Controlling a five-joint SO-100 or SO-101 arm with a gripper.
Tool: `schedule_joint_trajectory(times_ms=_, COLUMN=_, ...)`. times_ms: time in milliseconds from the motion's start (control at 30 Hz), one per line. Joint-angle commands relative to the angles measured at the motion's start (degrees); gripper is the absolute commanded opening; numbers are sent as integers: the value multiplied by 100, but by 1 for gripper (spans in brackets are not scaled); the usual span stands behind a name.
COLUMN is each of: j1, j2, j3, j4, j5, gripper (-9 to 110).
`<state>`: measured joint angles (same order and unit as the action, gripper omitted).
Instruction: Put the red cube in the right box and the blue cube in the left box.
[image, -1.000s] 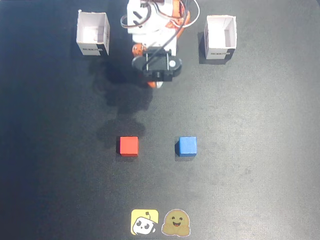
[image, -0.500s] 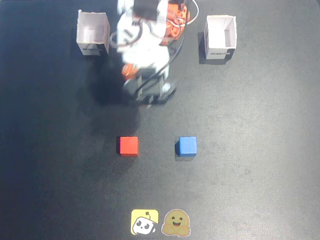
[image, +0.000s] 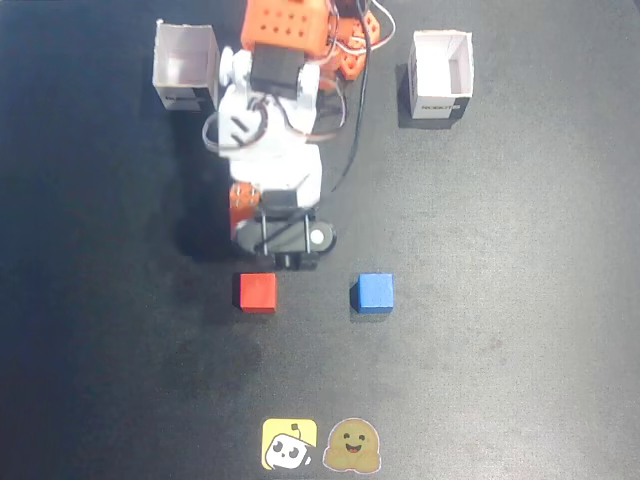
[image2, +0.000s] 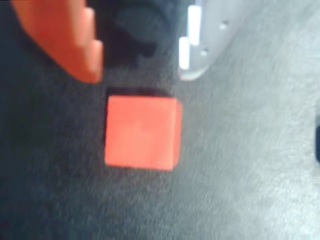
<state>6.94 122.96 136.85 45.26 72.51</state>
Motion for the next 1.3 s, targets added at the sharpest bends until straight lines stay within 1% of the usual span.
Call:
schedule_joint_trajectory(times_ms=0, j1=26, j2=-35, j3=-316, j4=-176, j5=-44, gripper=13)
schedule_joint_trajectory(times_ms=100, j1=9, j2=-114, j3=-352, j4=-211, j5=-44, gripper=14)
schedule_joint_trajectory(times_ms=167, j1=-26, j2=-176, j3=-387, j4=-272, j5=-70, gripper=17)
schedule_joint_trajectory(times_ms=567, j1=-26, j2=-1063, j3=-791, j4=-475, j5=-114, gripper=20)
schedule_joint_trajectory(times_ms=900, j1=-97, j2=-1960, j3=-1090, j4=-844, j5=-44, gripper=20)
schedule_joint_trajectory(times_ms=1267, j1=-185, j2=-2294, j3=-1116, j4=-967, j5=-9, gripper=21)
